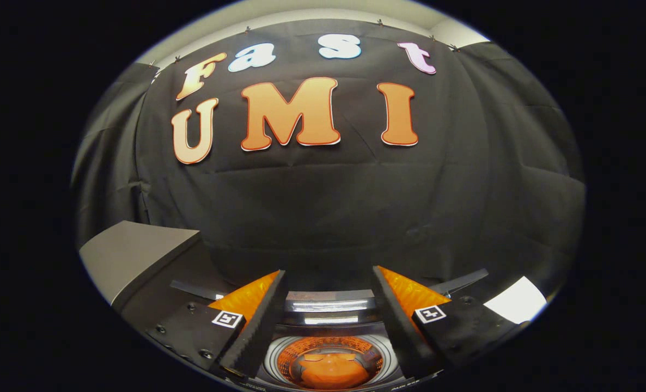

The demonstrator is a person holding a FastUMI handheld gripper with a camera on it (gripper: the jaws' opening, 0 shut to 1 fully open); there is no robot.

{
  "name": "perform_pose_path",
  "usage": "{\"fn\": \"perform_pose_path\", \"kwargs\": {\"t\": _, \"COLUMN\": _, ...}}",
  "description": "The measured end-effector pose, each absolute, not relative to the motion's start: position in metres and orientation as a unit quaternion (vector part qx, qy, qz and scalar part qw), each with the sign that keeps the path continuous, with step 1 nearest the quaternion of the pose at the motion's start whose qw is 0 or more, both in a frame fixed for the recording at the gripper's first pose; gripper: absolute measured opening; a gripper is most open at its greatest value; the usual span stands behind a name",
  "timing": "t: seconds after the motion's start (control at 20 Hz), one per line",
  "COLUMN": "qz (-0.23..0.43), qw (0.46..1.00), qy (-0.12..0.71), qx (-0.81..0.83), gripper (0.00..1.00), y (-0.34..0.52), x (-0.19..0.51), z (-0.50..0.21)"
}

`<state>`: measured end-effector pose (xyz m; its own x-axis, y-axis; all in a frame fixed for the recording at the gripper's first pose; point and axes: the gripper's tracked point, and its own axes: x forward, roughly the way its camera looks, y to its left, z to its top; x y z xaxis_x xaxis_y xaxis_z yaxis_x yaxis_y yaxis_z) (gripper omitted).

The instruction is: Put the clothes into the washing machine and then close the washing machine lid.

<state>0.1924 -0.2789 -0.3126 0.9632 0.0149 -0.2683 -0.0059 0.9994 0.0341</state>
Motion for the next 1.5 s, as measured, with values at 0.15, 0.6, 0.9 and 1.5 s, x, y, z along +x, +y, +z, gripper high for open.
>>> {"fn": "perform_pose_path", "kwargs": {"t": 0.15, "qz": 0.010, "qw": 0.993, "qy": 0.119, "qx": 0.018, "gripper": 0.99, "y": -0.278, "x": 0.185, "z": -0.317}}
{"fn": "perform_pose_path", "kwargs": {"t": 0.6, "qz": 0.015, "qw": 0.979, "qy": 0.200, "qx": 0.038, "gripper": 0.99, "y": -0.277, "x": 0.172, "z": -0.408}}
{"fn": "perform_pose_path", "kwargs": {"t": 0.9, "qz": 0.020, "qw": 0.962, "qy": 0.272, "qx": 0.035, "gripper": 0.99, "y": -0.276, "x": 0.145, "z": -0.479}}
{"fn": "perform_pose_path", "kwargs": {"t": 1.5, "qz": 0.032, "qw": 0.974, "qy": 0.218, "qx": 0.049, "gripper": 0.99, "y": -0.277, "x": 0.127, "z": -0.387}}
